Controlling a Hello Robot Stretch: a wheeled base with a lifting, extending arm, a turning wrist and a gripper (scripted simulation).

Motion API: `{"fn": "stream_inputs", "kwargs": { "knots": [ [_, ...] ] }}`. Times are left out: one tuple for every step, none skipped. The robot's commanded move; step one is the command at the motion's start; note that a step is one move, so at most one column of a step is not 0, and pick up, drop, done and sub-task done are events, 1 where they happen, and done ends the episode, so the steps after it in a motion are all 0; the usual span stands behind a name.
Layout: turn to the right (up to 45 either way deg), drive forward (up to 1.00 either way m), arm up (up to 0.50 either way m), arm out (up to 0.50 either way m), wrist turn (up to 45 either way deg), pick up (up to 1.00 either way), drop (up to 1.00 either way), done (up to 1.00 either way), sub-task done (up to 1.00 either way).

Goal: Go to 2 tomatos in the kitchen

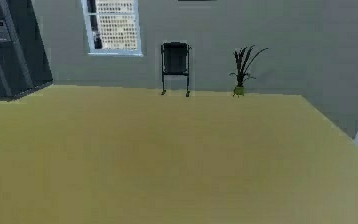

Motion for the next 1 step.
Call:
{"fn": "stream_inputs", "kwargs": {
  "knots": [
    [0.0, 0.25, 0.0, 0.0, 0.0, 0.0, 0.0, 0.0, 0.0]
  ]
}}
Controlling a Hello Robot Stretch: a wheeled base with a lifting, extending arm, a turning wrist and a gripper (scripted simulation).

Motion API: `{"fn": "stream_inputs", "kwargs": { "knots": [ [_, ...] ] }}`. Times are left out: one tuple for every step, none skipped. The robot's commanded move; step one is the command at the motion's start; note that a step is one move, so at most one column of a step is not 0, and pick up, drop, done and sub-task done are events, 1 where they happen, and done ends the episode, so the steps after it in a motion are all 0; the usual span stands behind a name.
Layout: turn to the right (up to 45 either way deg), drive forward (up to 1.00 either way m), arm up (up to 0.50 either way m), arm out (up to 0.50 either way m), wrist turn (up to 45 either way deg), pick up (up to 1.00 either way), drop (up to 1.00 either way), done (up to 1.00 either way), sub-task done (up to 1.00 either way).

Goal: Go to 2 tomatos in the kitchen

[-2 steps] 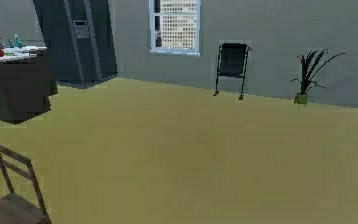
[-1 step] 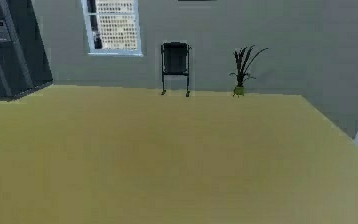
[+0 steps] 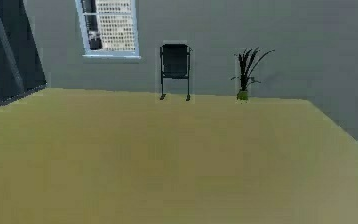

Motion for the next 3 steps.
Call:
{"fn": "stream_inputs", "kwargs": {
  "knots": [
    [-36.0, 0.0, 0.0, 0.0, 0.0, 0.0, 0.0, 0.0, 0.0],
    [0.0, 1.0, 0.0, 0.0, 0.0, 0.0, 0.0, 0.0, 0.0],
    [-3.0, 0.0, 0.0, 0.0, 0.0, 0.0, 0.0, 0.0, 0.0]
  ]
}}
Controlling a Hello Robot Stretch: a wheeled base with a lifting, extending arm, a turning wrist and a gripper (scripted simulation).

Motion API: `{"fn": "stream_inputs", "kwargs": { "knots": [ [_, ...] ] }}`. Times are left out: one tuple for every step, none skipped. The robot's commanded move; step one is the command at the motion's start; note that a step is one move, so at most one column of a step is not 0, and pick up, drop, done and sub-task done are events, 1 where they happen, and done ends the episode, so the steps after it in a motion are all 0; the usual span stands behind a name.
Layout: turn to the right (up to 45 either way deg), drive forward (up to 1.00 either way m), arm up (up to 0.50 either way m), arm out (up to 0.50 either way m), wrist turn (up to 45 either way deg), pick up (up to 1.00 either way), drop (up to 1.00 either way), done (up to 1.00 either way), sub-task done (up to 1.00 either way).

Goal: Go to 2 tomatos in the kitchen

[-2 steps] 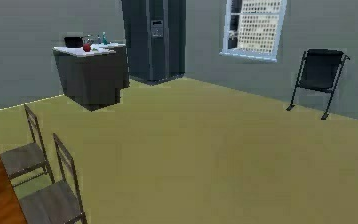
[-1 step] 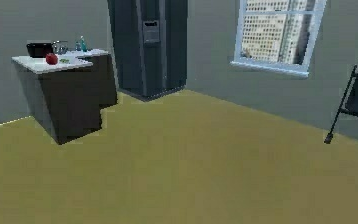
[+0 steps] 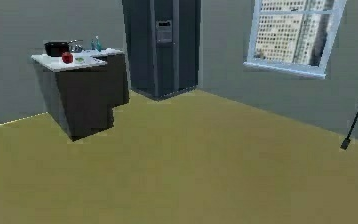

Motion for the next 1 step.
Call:
{"fn": "stream_inputs", "kwargs": {
  "knots": [
    [0.0, 0.15, 0.0, 0.0, 0.0, 0.0, 0.0, 0.0, 0.0]
  ]
}}
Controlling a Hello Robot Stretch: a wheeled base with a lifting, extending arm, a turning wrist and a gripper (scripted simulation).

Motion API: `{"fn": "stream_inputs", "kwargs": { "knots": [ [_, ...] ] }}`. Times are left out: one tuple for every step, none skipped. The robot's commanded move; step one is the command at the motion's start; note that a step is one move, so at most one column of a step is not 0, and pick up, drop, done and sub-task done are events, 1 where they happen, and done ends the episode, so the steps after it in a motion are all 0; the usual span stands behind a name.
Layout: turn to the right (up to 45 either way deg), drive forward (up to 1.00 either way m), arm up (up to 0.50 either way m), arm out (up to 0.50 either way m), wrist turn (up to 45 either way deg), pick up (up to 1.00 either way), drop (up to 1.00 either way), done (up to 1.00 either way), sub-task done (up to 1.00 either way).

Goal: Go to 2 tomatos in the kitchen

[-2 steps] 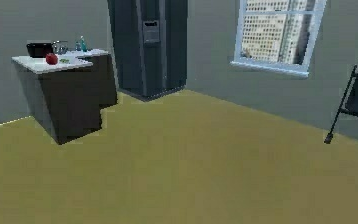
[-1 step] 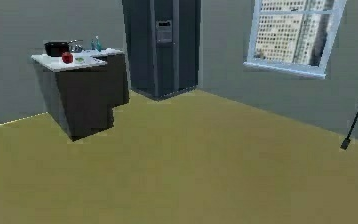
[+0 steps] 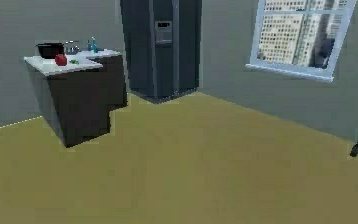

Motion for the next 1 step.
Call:
{"fn": "stream_inputs", "kwargs": {
  "knots": [
    [-33.0, 0.0, 0.0, 0.0, 0.0, 0.0, 0.0, 0.0, 0.0]
  ]
}}
